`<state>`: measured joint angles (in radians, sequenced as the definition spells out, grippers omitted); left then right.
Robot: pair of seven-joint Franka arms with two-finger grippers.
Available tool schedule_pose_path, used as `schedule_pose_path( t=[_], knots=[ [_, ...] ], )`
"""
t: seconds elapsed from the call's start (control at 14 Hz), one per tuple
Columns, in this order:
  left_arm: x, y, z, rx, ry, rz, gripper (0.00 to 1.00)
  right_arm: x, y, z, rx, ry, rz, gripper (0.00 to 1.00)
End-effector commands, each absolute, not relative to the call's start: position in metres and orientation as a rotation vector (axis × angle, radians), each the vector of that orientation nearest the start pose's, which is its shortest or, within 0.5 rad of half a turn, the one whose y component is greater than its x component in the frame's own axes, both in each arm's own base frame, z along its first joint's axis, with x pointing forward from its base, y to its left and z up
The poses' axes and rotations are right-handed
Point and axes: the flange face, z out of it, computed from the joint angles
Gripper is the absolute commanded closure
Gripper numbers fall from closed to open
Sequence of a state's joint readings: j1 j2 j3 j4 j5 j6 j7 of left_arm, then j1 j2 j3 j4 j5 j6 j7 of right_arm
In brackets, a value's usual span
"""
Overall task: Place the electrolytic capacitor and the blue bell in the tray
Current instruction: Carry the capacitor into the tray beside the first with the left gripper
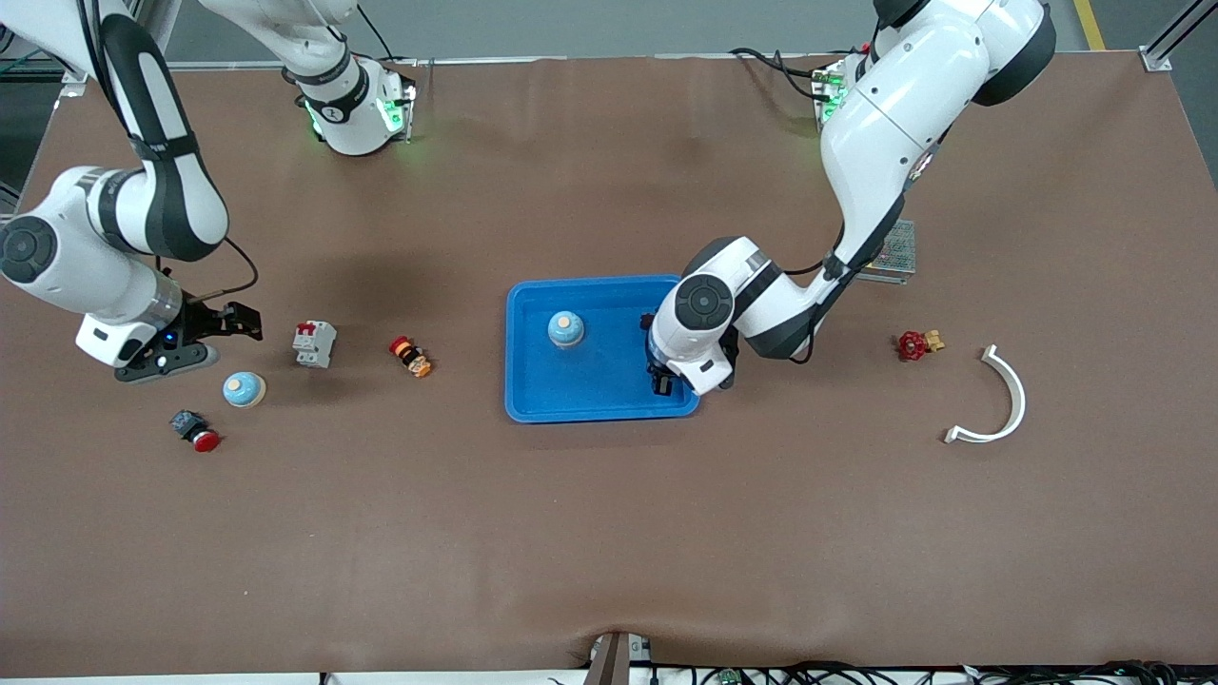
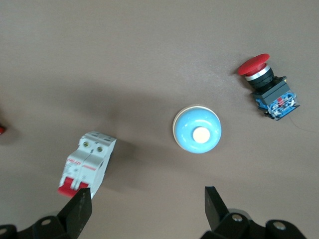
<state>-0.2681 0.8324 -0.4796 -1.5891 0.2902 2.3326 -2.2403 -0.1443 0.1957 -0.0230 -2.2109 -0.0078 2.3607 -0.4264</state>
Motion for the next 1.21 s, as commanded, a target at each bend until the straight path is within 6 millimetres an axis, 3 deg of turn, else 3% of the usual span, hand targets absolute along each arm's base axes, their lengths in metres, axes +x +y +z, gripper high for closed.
schedule_pose_path(
  t=[0.0, 0.14, 0.21, 0.36, 0.64, 0.86, 1.14],
  knots=[
    [0.548, -0.437, 0.185, -2.376, -2.098, 0.212, 0.77, 0.536, -0.100, 0.275, -3.119, -0.418, 0.046, 0.00],
    [0.548, -0.439, 0.191, -2.389, -2.097, 0.201, 0.02, 0.538, -0.104, 0.266, -3.125, -0.410, 0.023, 0.00],
    [0.550, -0.440, 0.196, -2.398, -2.097, 0.192, 0.00, 0.541, -0.105, 0.265, -3.129, -0.406, 0.002, 0.00],
    [0.574, -0.432, 0.232, -2.422, -2.117, 0.109, 0.00, 0.546, -0.116, 0.260, -3.134, -0.382, -0.002, 0.00],
    [0.602, -0.411, 0.306, -2.481, -2.063, -0.079, 0.00, 0.557, -0.128, 0.246, -3.132, -0.384, 0.008, 0.00],
    [0.606, -0.389, 0.368, -2.598, -1.894, -0.180, 0.00, 0.561, -0.126, 0.231, -3.138, -0.393, -0.027, 0.00],
    [0.613, -0.334, 0.436, -2.730, -1.533, -0.255, 0.00, 0.572, -0.130, 0.221, -3.138, -0.389, -0.027, 0.00]
  ],
)
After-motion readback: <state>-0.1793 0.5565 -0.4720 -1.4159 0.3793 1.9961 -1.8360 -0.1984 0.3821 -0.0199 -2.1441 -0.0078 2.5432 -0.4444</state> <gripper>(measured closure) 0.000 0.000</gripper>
